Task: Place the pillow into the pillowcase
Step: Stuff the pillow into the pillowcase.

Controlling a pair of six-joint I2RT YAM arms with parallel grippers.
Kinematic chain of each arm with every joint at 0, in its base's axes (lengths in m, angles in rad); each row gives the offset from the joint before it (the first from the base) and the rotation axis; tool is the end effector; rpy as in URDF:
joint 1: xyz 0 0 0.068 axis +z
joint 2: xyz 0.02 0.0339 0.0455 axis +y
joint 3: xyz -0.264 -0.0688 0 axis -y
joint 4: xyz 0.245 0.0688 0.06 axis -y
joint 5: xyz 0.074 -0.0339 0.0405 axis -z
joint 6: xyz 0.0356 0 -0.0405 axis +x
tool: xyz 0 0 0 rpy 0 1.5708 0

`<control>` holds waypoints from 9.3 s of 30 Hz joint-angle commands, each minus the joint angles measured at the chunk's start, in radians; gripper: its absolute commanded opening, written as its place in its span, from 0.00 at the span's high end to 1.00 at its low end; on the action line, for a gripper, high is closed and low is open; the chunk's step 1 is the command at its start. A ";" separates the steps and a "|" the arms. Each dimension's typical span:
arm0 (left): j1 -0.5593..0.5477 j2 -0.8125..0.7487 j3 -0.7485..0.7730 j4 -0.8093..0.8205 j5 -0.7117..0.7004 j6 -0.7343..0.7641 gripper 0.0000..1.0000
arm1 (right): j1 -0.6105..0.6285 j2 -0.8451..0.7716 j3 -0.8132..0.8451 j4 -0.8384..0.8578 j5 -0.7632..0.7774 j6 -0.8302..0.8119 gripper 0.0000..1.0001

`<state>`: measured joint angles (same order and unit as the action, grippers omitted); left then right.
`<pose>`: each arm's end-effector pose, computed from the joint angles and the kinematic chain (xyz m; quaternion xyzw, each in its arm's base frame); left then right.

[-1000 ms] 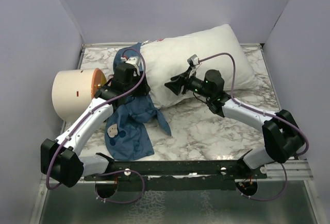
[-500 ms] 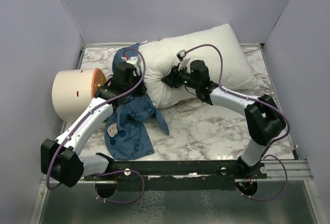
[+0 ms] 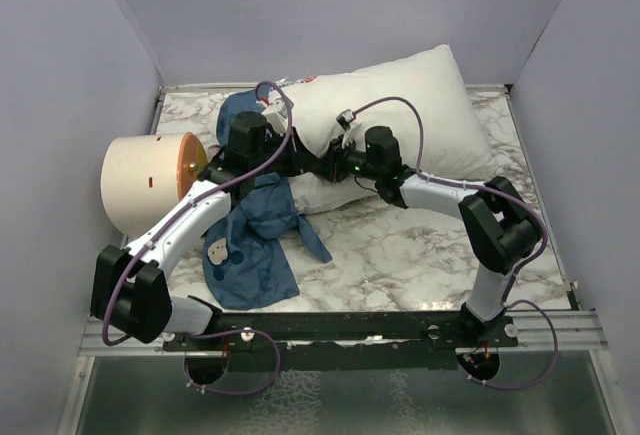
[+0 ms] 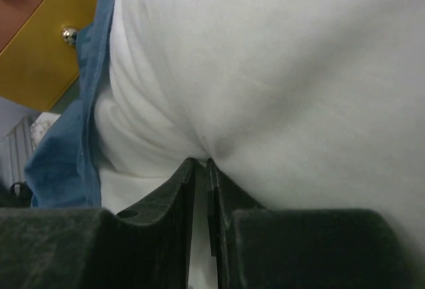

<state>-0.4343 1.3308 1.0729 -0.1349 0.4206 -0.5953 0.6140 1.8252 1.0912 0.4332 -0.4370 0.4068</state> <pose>0.2731 -0.1427 0.3247 0.0502 0.8199 -0.4186 0.3874 0.3265 0.2485 0.2180 -0.2092 0.7684 0.4352 0.4200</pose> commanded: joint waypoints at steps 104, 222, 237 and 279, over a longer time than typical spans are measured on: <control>0.133 0.794 0.615 0.549 0.549 -0.144 0.17 | -0.548 -0.789 -0.870 0.217 0.284 0.771 0.01; -0.067 -0.432 -0.394 0.100 -0.293 -0.109 0.50 | -0.067 -0.599 -0.265 -0.313 -0.147 -0.194 0.36; -0.105 -0.242 -0.344 0.113 -0.304 -0.073 0.49 | -0.040 -0.380 -0.175 -0.402 0.084 -0.125 0.64; -0.193 -0.050 -0.145 0.232 0.054 -0.156 1.00 | -0.037 -0.101 -0.085 -0.101 -0.016 0.099 0.98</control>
<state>-0.5804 1.2324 0.8909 -0.0708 0.2974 -0.6601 0.5770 1.6539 0.9764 0.2317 -0.4362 0.4171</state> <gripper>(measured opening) 0.017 0.036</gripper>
